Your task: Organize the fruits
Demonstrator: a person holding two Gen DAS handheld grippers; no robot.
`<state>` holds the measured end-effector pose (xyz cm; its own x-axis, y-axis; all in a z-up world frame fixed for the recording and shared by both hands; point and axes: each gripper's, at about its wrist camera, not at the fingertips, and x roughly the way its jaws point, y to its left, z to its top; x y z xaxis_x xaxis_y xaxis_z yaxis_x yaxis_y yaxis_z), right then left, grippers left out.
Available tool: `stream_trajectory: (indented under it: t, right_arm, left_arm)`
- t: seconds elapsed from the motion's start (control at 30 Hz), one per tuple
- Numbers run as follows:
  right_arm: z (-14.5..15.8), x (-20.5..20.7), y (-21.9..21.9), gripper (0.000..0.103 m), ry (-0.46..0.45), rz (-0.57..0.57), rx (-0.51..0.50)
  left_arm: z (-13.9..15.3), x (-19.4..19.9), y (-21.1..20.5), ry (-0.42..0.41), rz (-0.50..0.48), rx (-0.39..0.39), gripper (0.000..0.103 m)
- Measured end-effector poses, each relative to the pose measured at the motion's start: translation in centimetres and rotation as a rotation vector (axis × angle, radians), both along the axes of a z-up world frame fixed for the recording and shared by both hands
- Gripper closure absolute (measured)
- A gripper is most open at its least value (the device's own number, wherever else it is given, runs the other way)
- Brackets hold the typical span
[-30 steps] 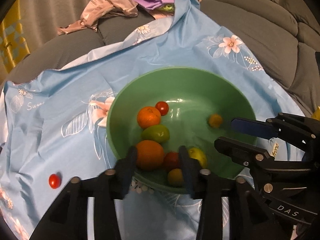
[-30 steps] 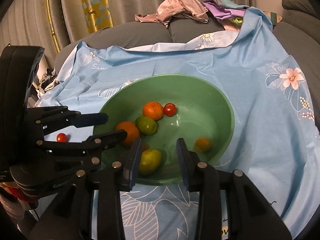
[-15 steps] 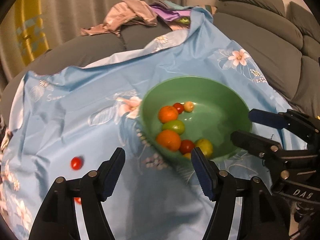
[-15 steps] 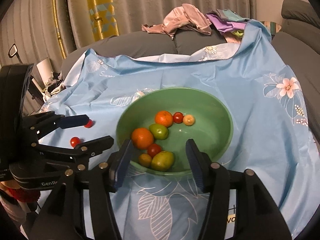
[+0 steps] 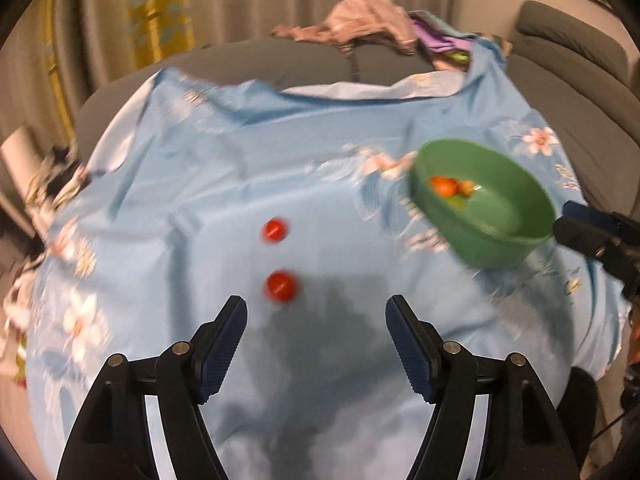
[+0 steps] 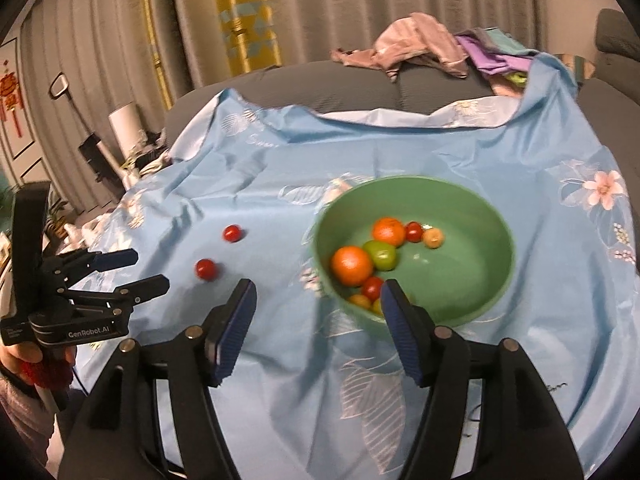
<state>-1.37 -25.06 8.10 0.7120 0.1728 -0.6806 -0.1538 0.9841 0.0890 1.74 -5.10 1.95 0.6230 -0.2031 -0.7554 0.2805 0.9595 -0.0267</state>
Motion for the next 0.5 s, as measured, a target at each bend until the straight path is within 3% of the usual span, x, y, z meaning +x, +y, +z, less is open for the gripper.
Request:
stream_trajectory:
  t: [0.27,0.5]
  right_arm:
    - [-2.3,0.7,3.8,0.037,0.091,0.124,0.022]
    - [-3.2,1.6,6.0,0.037,0.123,0.178,0.020]
  left_arm:
    - [-3.2,-1.3,3.6,0.090,0.084,-0.025,0.031]
    - [-3.3,1.2,3.1,0.076,0.060,-0.045,0.031]
